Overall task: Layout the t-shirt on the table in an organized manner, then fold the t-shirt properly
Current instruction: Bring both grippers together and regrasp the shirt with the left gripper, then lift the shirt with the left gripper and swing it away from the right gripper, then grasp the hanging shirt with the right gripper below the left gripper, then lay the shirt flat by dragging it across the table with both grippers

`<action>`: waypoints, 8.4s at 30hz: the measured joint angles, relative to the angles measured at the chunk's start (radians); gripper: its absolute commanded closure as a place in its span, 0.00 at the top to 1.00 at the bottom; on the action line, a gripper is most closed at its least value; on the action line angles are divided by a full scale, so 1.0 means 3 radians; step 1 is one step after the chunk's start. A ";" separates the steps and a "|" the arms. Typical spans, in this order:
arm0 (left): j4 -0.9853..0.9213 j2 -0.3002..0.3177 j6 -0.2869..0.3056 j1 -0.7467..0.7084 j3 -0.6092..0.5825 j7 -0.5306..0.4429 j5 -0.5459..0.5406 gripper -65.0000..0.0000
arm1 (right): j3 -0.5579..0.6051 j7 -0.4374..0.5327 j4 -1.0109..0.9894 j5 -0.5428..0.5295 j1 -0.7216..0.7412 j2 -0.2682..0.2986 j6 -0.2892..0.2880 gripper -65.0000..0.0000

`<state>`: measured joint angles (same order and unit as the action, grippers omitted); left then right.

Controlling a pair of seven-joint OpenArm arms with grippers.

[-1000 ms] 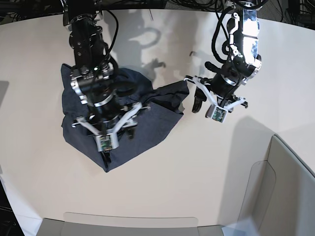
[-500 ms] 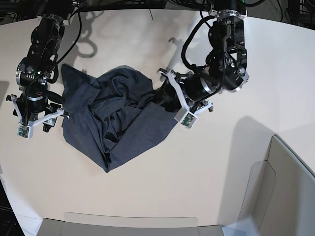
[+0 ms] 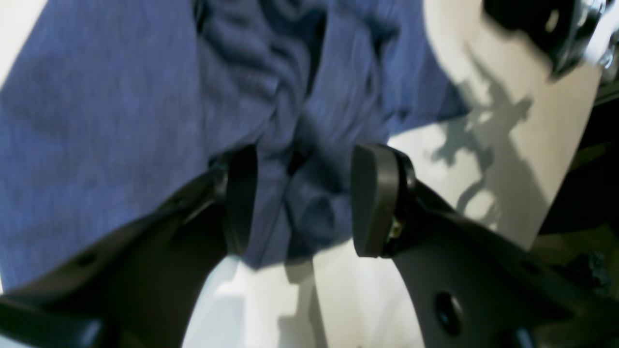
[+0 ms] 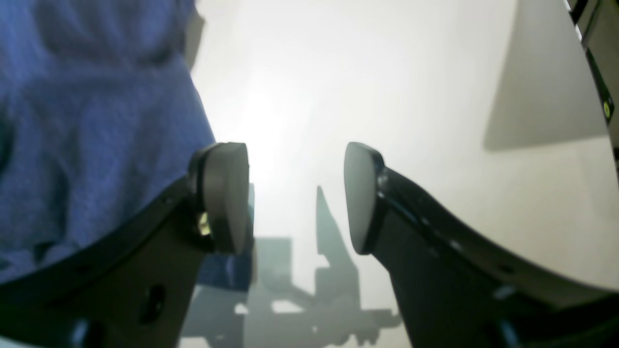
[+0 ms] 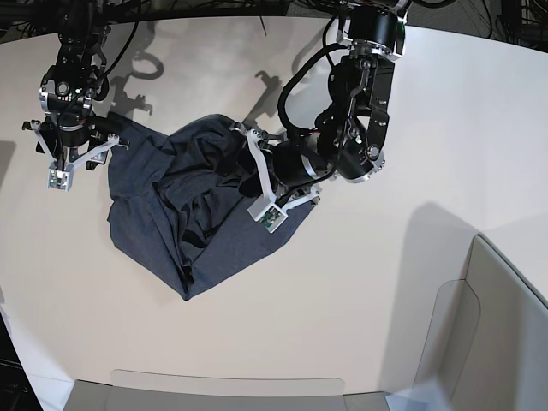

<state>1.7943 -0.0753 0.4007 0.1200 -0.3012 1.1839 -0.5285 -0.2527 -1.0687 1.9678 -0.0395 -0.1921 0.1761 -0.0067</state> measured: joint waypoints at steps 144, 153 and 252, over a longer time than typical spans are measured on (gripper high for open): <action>0.0572 0.1427 -0.0237 0.2469 -0.0047 -0.0623 -0.0047 0.00 | 0.2284 0.0191 -0.0015 0.0037 0.0782 -0.1071 -0.0487 0.60; 0.0572 0.1389 -0.0237 0.2469 -0.0047 -0.0623 -0.0050 0.00 | 0.2350 0.0198 -0.0055 0.0038 0.0895 -0.1073 -0.0476 0.60; -0.0823 0.0806 -0.0292 0.2065 0.1077 -0.1264 -0.0022 0.00 | 0.3142 0.1165 0.0301 0.0148 0.0809 -0.0650 -0.0554 0.00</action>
<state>1.5475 0.1665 0.3130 0.7395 0.0219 0.8047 -0.5350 0.6899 -0.7193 2.0583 0.0048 0.0505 -0.0189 -0.1730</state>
